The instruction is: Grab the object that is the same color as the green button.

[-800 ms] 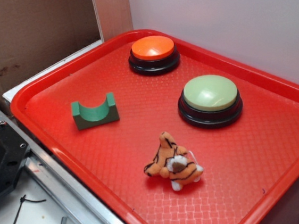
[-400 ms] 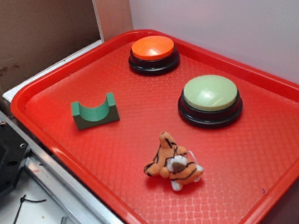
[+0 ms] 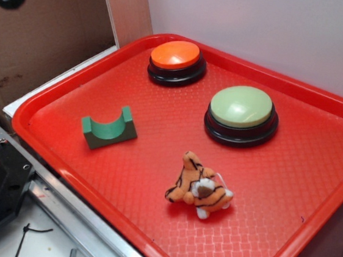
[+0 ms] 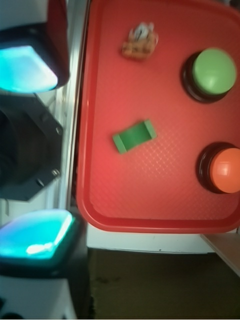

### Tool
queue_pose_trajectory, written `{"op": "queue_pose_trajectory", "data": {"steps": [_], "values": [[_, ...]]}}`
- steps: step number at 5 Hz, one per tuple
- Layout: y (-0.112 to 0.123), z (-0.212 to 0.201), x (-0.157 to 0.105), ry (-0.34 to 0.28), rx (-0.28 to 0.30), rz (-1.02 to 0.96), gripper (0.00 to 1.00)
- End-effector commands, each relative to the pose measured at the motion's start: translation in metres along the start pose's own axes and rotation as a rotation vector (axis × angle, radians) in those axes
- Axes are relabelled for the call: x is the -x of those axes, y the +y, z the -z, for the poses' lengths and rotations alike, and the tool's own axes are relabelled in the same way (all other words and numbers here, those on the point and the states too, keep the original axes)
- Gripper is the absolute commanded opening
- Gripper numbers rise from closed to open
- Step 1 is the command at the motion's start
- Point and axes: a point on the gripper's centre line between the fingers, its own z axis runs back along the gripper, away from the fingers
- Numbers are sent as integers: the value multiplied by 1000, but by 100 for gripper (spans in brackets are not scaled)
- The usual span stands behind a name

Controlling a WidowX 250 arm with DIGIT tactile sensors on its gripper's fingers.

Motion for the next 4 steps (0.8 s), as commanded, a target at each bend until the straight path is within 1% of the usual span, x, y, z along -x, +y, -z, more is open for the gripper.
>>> {"op": "queue_pose_trajectory", "data": {"steps": [1,2,3,4], "values": [[1,64,-20,-77,-106,119,100],[-4,101,-25,-70,-118,80,100],[-8,130,-30,-57,-130,78,100],[-6,152,-32,-31,-115,71,100]]}}
